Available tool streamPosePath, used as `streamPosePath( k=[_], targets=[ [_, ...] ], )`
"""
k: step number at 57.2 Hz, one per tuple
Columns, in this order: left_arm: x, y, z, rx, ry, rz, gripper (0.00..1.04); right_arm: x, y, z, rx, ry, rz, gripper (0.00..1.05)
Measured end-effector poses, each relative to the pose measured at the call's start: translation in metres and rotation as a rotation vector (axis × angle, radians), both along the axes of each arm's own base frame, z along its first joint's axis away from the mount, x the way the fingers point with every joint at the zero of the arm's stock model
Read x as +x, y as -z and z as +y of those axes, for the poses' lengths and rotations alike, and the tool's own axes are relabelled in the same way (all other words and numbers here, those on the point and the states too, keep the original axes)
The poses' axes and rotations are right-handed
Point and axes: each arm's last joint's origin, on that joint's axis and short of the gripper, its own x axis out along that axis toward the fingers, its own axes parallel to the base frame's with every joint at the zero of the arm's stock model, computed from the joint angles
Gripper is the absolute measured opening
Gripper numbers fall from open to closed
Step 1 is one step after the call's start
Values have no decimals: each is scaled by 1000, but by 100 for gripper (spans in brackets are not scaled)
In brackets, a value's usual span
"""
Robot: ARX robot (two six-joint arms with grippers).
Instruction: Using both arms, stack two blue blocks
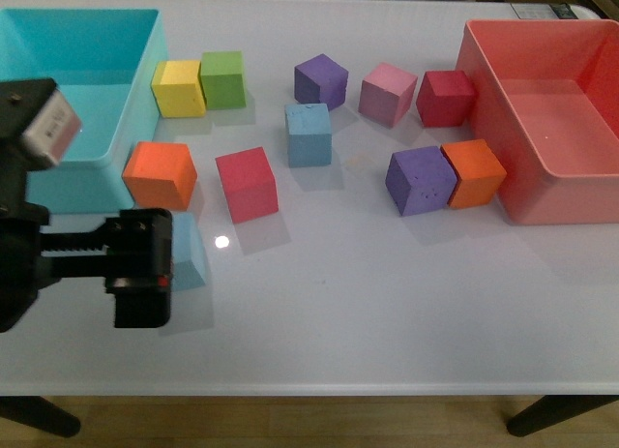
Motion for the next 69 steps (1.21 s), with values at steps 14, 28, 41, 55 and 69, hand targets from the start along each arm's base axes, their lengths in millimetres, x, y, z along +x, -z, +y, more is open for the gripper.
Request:
streamPosePath(
  k=[14, 28, 41, 55, 69],
  targets=[
    [31, 19, -19, 62, 27, -1, 96, 0, 0, 0, 0, 0, 0, 96],
    [60, 39, -22, 144, 28, 14, 96, 0, 0, 0, 0, -1, 0, 96],
    [81, 51, -22, 164, 15, 32, 96, 0, 0, 0, 0, 0, 0, 96],
    [87, 64, -25, 171, 14, 59, 96, 0, 0, 0, 0, 0, 0, 96],
    [90, 78, -25, 189, 8, 78, 96, 0, 0, 0, 0, 0, 0, 96]
  ],
)
